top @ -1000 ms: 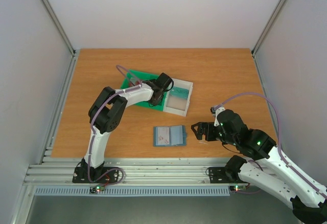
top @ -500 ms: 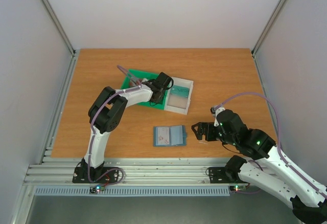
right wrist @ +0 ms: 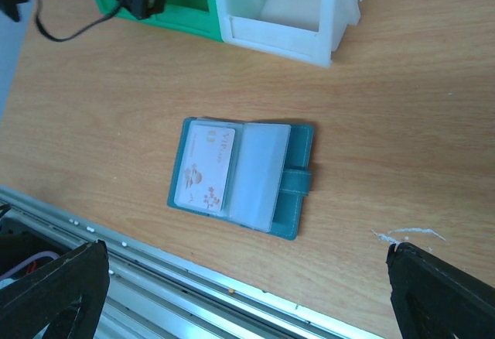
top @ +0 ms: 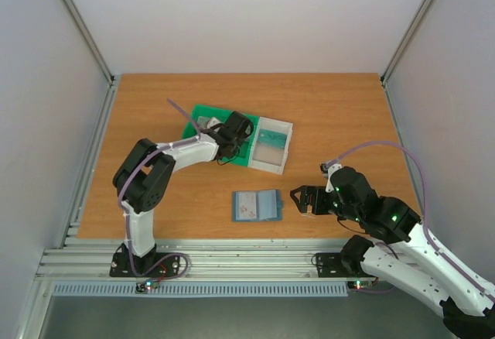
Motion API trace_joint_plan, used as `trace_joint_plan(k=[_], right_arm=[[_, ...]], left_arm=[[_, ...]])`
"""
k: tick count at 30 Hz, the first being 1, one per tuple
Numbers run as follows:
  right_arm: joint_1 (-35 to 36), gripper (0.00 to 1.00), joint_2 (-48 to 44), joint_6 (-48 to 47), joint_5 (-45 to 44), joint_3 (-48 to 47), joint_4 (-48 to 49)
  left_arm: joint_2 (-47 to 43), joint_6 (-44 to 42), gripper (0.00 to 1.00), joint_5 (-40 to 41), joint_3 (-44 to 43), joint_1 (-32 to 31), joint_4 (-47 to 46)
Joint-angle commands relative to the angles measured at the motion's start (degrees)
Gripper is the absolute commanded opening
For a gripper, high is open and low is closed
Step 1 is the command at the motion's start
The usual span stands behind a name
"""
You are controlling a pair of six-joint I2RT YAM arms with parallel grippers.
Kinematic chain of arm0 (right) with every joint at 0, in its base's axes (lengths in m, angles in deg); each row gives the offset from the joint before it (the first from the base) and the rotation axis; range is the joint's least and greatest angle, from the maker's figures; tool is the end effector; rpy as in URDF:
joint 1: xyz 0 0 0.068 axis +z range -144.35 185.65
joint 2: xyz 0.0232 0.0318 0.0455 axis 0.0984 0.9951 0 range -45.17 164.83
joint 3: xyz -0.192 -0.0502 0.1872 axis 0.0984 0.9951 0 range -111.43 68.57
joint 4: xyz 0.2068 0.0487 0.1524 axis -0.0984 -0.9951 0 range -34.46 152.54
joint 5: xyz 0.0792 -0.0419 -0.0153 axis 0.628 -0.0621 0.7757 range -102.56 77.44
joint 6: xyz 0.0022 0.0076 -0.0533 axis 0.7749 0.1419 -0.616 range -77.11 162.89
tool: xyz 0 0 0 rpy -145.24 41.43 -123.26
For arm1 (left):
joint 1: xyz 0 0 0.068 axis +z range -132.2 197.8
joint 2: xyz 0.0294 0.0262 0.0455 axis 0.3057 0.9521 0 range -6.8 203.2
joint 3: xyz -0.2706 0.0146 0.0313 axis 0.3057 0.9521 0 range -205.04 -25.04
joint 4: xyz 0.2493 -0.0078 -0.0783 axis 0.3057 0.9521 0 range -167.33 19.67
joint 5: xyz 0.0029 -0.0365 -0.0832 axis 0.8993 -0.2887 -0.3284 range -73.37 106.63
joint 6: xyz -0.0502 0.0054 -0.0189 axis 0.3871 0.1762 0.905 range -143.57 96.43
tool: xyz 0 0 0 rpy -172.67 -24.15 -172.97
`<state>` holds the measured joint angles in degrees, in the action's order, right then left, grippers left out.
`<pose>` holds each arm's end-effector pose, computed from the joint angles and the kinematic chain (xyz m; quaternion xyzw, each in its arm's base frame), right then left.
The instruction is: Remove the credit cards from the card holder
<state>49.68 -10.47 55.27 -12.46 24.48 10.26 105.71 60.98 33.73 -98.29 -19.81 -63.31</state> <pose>0.0827 0.0801 0.2884 -0.2504 0.8818 0.1896 0.3519 0.3338 -0.2439 0.1621 -0.4168 0.8422 -0.2044 0.2741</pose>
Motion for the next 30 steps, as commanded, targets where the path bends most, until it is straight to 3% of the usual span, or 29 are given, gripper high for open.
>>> trace_joint_plan(k=[1,5,10,12,18,24,30], right_arm=[[0.09,0.98,0.20,1.62,0.57,-1.17,-1.45],[0.09,0.98,1.66,2.38,1.42,-0.92,-1.58],[0.09,0.98,3.44,2.15,3.46,-0.33,-0.40],[0.07,0.96,4.04,2.05,5.11,0.16,0.96],[0.09,0.72,7.37,2.48,9.98,2.43,6.71],[0.11,0.43,11.31,4.10,12.81,4.49,12.37],[0.31,0.35,17.79,5.24,15.36,7.26,19.19]], left_arm=[[-6.73,-4.94,0.00,-1.34,3.60,0.08,-3.31],[-12.16,-7.88,0.04,-1.72,7.67,0.08,-3.22],[-18.83,-21.35,0.35,-3.46,10.46,0.01,-2.22],[-21.06,-25.19,0.42,-5.32,9.78,0.00,1.85],[-25.28,-36.36,0.53,-14.14,8.91,0.07,11.79],[-30.81,-42.61,0.67,-31.59,18.15,-0.15,3.83],[-36.43,-41.25,0.68,-39.44,29.14,-0.81,-4.55]])
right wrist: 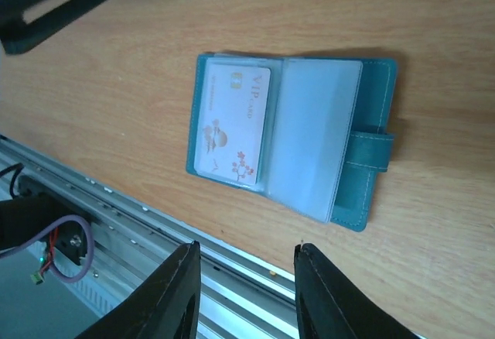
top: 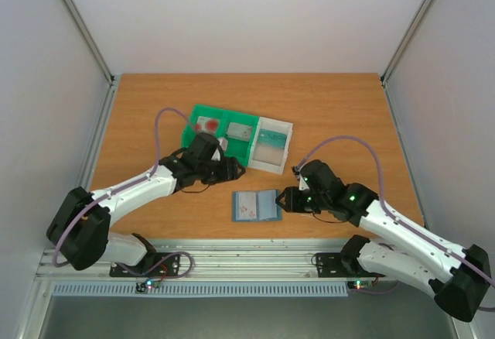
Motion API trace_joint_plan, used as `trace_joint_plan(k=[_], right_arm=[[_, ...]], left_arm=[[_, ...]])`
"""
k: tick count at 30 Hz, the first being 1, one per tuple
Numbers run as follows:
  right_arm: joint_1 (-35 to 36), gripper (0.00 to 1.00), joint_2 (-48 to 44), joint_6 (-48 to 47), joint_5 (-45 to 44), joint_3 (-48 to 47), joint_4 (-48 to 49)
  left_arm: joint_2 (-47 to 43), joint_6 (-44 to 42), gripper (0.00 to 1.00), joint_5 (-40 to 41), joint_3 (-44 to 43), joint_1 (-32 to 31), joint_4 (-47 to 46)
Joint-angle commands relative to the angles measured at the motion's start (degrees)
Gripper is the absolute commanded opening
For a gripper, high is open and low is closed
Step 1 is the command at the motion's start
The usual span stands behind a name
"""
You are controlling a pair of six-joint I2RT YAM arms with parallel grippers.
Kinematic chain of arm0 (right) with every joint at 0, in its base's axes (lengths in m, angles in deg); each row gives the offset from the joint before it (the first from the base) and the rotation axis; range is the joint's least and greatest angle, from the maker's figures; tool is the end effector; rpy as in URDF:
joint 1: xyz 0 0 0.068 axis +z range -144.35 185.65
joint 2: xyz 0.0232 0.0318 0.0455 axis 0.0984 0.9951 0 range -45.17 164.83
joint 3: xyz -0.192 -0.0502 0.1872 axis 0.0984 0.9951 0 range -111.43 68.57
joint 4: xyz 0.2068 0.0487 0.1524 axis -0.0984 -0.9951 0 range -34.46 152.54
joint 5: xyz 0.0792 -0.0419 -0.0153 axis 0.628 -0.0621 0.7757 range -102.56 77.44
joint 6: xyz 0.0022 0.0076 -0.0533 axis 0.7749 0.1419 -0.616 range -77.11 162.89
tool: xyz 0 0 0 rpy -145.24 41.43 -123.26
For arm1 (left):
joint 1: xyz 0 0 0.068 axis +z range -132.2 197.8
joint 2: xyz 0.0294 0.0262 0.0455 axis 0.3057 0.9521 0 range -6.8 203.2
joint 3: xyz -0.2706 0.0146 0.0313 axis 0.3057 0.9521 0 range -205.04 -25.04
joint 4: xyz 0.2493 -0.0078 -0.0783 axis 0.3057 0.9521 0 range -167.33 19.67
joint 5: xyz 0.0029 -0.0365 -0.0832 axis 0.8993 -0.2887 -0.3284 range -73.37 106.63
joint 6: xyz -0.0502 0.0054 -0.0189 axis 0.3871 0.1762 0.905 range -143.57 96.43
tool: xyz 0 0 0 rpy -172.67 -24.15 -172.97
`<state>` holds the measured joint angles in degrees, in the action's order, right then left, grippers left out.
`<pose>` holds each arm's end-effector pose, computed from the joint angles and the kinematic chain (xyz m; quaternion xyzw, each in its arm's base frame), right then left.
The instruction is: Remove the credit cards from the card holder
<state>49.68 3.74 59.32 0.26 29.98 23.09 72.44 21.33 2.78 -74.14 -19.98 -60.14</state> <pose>0.1156 0.1228 0.2447 -0.2599 0.8970 0.2627 0.2426 0.2210 -0.1821 0.2218 -0.0137 0.9256 -0.3229 0.1970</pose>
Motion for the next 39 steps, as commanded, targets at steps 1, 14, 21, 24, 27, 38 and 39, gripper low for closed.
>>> trace_joint_plan(k=[1,14,21,24,27,38,39], right_arm=[[0.44,0.35,5.08,0.99,2.73,1.98,7.21],[4.34,0.23,23.54,1.05,1.20,1.57,18.78],[4.92,0.19,28.95,1.73,0.64,1.58,23.03],[5.01,0.18,30.61,1.93,0.72,1.66,24.35],[5.10,0.18,31.85,2.26,0.61,1.64,25.46],[5.19,0.17,35.93,2.85,0.48,0.34,26.51],[5.19,0.17,36.05,2.93,0.46,0.35,26.52]], left_arm=[[-3.78,-1.47,0.67,-9.55,6.42,-0.78,-8.80],[1.22,3.40,0.41,-15.07,15.57,-3.18,-23.33],[4.52,3.39,0.27,-15.91,16.96,-3.70,-25.61],[4.60,3.77,0.25,-15.47,17.59,-3.67,-25.43],[4.25,3.79,0.25,-15.45,18.17,-3.62,-25.01],[4.93,4.13,0.15,-13.98,20.07,-3.63,-25.90],[5.04,4.14,0.14,-13.85,20.18,-3.68,-25.75]])
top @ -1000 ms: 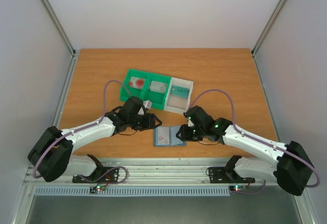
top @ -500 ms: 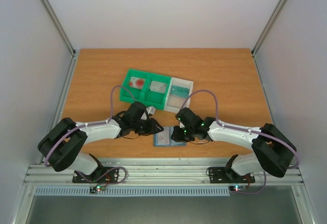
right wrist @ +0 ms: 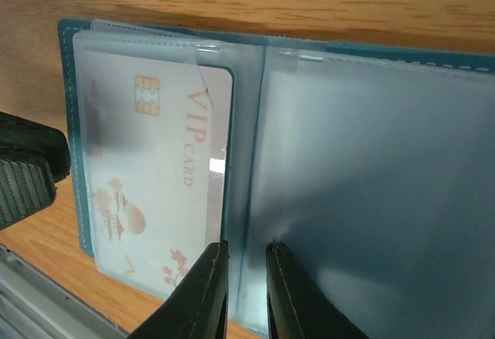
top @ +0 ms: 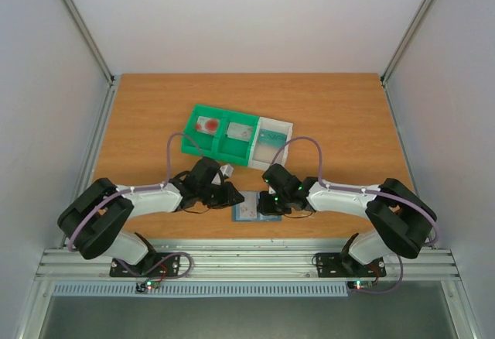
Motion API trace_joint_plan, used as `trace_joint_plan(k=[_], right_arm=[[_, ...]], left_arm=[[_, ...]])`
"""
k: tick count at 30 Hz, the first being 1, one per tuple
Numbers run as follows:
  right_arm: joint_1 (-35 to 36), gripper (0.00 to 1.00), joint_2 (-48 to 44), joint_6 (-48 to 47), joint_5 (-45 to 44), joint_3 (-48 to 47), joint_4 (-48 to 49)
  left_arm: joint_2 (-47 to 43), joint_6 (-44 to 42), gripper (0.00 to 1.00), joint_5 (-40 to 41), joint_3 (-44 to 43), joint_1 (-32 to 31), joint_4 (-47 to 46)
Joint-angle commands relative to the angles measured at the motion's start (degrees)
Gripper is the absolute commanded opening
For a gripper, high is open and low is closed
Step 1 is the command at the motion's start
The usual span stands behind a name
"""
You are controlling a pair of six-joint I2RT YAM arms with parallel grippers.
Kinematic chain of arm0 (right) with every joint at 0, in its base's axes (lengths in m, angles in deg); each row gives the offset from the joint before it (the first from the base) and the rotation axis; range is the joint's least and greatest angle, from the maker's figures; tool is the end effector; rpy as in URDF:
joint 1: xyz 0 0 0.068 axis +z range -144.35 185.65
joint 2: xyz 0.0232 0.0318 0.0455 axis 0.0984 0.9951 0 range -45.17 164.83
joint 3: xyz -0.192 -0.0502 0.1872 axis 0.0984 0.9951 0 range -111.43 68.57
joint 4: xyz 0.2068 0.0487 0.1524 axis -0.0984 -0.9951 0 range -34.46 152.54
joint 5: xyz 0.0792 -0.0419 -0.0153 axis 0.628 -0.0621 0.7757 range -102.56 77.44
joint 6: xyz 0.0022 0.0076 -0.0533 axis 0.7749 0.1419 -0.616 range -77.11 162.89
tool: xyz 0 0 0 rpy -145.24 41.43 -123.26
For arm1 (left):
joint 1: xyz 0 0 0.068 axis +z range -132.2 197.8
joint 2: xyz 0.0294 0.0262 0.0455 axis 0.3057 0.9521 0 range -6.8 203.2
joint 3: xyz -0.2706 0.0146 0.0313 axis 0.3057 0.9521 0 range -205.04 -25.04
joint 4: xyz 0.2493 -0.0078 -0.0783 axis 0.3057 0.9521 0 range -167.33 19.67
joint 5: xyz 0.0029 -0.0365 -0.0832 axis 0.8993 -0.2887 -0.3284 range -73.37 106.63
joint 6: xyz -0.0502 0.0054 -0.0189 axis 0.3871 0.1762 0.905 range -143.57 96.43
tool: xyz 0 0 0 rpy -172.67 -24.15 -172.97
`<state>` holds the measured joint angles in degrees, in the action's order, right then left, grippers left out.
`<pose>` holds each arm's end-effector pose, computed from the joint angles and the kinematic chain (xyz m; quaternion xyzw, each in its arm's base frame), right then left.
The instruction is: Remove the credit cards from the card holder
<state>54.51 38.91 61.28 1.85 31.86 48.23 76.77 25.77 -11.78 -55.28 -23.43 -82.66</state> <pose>0.1606 0.1974 0.1410 -0.2824 0.9201 0.2357 0.1348 0.1809 -0.1810 0.1369 0.0237 0.9090 -0.4081 0.0816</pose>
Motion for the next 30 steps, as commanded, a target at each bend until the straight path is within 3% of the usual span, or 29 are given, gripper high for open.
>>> trace_joint_plan(k=[1,10,24,30], right_arm=[[0.36,0.17,1.17,1.09,-1.14,-1.60,1.28],[0.53,0.17,0.01,2.07,-1.58,-2.17,0.16],[0.79,0.17,3.53,2.43,-1.01,-2.72,0.13],[0.80,0.13,3.05,1.64,-5.38,-3.57,-5.23]], left_arm=[[0.86,-0.37,0.12,0.72,1.33,-0.22,-3.01],[1.30,-3.34,0.00,0.53,0.81,-0.20,0.25],[1.34,-3.93,0.00,2.25,1.49,-0.18,2.30],[1.81,-4.23,0.00,1.86,1.63,-0.24,2.19]])
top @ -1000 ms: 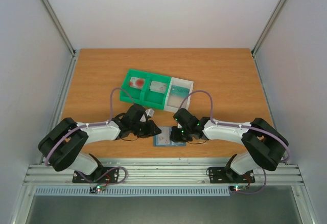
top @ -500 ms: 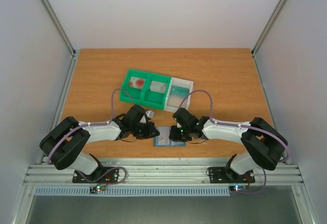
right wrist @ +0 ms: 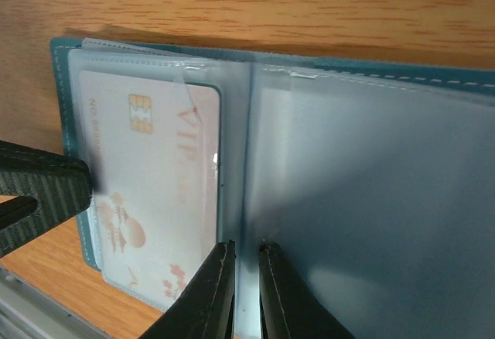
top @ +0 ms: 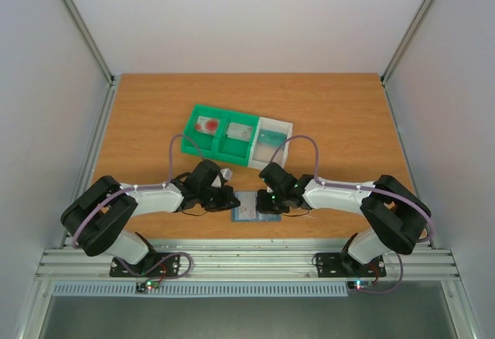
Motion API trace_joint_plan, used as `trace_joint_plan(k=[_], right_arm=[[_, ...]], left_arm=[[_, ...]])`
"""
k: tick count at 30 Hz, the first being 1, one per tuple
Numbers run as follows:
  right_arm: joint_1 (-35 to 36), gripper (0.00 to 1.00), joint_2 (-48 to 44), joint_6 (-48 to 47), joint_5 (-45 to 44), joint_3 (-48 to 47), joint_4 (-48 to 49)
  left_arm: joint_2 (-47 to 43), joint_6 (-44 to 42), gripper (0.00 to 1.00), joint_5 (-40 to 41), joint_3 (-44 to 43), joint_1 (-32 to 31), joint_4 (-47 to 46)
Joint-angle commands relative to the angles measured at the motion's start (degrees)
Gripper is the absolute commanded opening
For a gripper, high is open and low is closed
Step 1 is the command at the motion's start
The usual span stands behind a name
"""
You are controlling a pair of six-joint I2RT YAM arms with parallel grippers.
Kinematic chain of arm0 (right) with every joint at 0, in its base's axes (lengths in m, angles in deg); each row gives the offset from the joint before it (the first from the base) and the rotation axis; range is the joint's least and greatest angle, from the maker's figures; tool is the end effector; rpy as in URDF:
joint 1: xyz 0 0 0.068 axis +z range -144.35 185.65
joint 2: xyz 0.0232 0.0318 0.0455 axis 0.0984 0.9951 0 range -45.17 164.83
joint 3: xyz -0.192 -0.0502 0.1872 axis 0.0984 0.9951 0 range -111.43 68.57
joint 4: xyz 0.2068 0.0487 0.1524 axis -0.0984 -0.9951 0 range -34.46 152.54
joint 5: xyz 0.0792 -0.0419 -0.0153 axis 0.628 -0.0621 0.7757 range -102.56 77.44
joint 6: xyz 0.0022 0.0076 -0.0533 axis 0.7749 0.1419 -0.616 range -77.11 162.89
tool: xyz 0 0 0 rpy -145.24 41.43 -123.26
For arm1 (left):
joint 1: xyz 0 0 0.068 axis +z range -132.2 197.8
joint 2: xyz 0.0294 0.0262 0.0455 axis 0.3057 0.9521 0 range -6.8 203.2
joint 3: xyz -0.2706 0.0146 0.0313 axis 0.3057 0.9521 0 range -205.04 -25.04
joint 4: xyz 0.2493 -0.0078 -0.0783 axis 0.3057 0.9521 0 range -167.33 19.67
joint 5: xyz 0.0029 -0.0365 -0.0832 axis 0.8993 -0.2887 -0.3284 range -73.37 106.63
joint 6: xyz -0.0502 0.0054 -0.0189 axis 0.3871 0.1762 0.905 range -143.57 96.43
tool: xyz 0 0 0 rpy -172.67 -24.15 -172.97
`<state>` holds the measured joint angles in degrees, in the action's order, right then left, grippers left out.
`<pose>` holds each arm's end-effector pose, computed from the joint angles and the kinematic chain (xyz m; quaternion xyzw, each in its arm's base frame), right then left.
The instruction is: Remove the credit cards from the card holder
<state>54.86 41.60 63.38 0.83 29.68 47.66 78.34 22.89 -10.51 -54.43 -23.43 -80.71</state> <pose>0.1660 0.2050 0.1390 -0.2661 0.9282 0.2267 0.1273 0.1770 -0.1767 0.1241 0.0336 0.9226 -0.3773 0.0722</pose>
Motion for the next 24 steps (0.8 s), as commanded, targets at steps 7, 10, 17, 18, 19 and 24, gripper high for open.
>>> trace_joint_plan(k=[7,10,17,18,19,24], right_arm=[[0.45,0.13,-4.83,0.77,-3.57,-1.51,-6.98],[0.45,0.15,-5.08,1.48,-0.63,-1.68,-4.30],[0.49,0.18,-2.14,1.51,-0.50,-2.18,-2.09],[0.45,0.18,-1.61,1.50,-0.59,-2.23,-1.81],[0.45,0.18,-1.07,1.46,-0.68,-2.09,-1.75],[0.45,0.17,-0.10,1.10,-2.42,-1.18,-2.34]], left_arm=[[-0.58,-1.02,0.02,0.39,1.50,-0.25,0.06],[-0.64,-0.93,0.02,0.53,1.53,-0.20,0.08],[-0.85,-0.80,0.02,0.41,1.69,-0.22,-0.23],[-0.66,-0.77,0.02,0.37,1.63,-0.25,-0.23],[-0.49,-0.82,0.02,0.35,1.68,-0.22,-0.35],[0.24,-0.46,0.02,0.15,1.65,-0.24,-1.37]])
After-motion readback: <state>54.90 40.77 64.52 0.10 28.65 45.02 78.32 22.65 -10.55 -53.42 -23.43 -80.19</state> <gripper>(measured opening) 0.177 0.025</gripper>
